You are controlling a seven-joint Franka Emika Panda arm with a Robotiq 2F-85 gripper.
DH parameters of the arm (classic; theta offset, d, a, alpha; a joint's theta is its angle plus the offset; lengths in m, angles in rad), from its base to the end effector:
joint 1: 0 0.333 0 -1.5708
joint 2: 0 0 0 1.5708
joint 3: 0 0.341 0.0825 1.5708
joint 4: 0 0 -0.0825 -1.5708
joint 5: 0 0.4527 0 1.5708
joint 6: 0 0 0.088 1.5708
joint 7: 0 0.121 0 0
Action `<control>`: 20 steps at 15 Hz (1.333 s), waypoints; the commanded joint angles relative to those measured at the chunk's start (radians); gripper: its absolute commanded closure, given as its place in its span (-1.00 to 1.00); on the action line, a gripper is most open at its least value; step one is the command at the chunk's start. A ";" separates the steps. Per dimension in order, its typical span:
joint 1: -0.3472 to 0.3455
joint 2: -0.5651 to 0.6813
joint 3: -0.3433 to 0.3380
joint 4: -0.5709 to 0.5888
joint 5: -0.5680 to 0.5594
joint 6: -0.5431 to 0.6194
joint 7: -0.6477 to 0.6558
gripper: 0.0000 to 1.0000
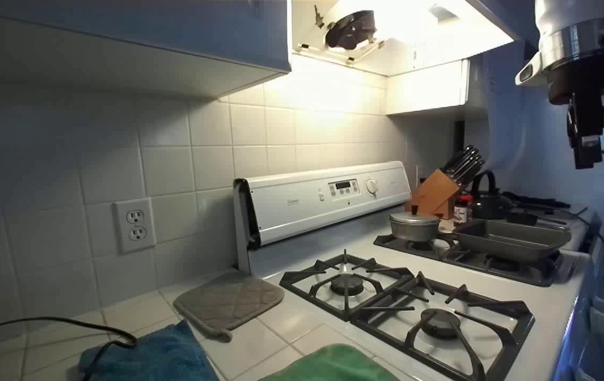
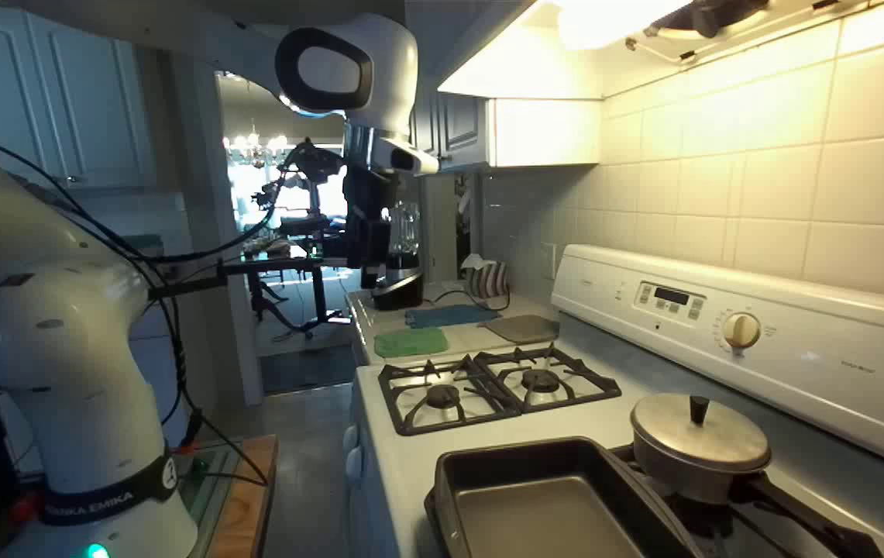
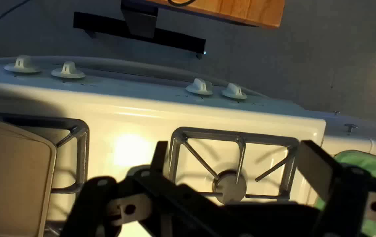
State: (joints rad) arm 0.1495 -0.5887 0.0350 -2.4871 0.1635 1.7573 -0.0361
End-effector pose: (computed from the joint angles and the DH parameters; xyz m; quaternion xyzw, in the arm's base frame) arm 0.3952 0.0909 0.4635 -0.9915 -0.0853 0.0749 0.0641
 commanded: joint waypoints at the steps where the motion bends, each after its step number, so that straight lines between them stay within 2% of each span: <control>1: -0.015 0.000 0.012 0.002 0.006 -0.003 -0.006 -1.00; 7: -0.015 0.000 0.012 0.002 0.006 -0.003 -0.006 -1.00; 14: -0.109 0.082 -0.019 -0.009 -0.024 0.154 0.021 -1.00; 20: -0.155 0.176 -0.056 0.010 -0.060 0.220 -0.010 -1.00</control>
State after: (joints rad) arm 0.0178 -0.4651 -0.0096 -2.4924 0.1389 1.9395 -0.0397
